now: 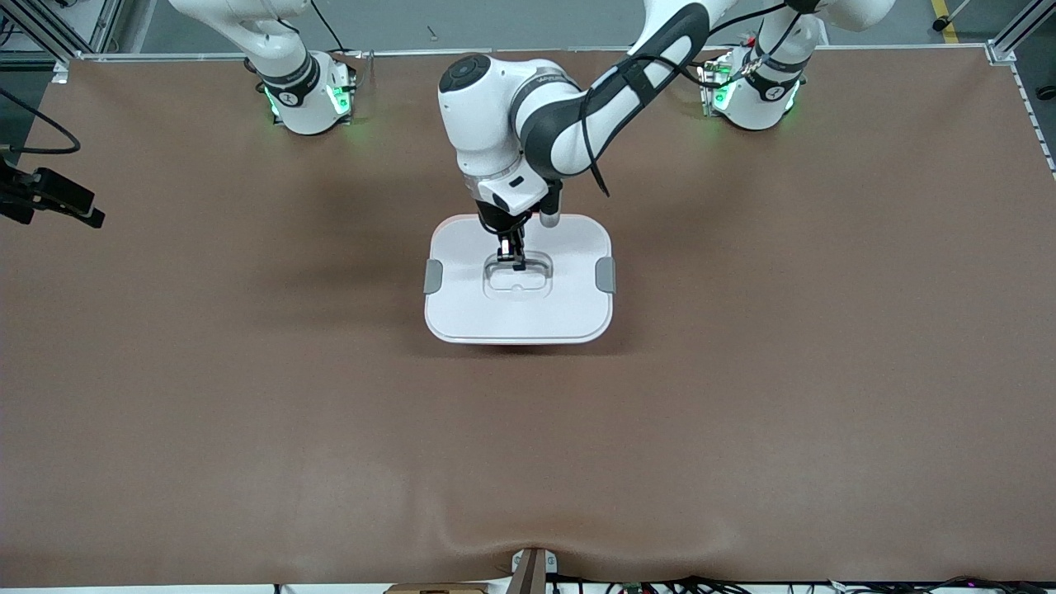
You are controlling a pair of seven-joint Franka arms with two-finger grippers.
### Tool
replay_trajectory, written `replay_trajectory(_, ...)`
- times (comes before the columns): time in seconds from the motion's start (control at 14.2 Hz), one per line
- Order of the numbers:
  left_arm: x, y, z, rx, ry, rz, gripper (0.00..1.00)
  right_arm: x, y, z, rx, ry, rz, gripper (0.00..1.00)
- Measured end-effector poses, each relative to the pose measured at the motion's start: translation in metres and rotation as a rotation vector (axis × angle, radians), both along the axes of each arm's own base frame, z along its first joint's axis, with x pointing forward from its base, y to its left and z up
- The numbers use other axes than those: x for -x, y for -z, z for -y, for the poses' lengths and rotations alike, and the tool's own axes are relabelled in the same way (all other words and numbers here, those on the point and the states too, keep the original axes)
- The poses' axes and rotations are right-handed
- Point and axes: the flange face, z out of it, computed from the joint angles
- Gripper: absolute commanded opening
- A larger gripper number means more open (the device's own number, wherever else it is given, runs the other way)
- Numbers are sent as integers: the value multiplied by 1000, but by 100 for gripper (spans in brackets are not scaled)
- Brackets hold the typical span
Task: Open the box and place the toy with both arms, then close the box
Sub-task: 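Lower the lid onto the tub and press it with the left gripper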
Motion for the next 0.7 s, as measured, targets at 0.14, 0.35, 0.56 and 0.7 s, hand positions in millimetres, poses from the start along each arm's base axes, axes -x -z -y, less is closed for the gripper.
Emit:
replay_trajectory(0.14, 3, 3, 1, -4, 5, -3, 0, 0, 0, 0, 0, 1, 1, 100)
replay_trajectory(0.35, 7, 6, 1, -13, 9, -6, 0, 0, -1, 1, 0, 2, 2, 100)
replay_trajectory(0.56, 11, -2, -1, -12, 12, 3, 0, 0, -1, 1, 0, 3, 3, 100)
replay_trajectory(0.7, 14, -9, -2, -9, 13, 11, 0, 0, -1, 0, 0, 2, 3, 100)
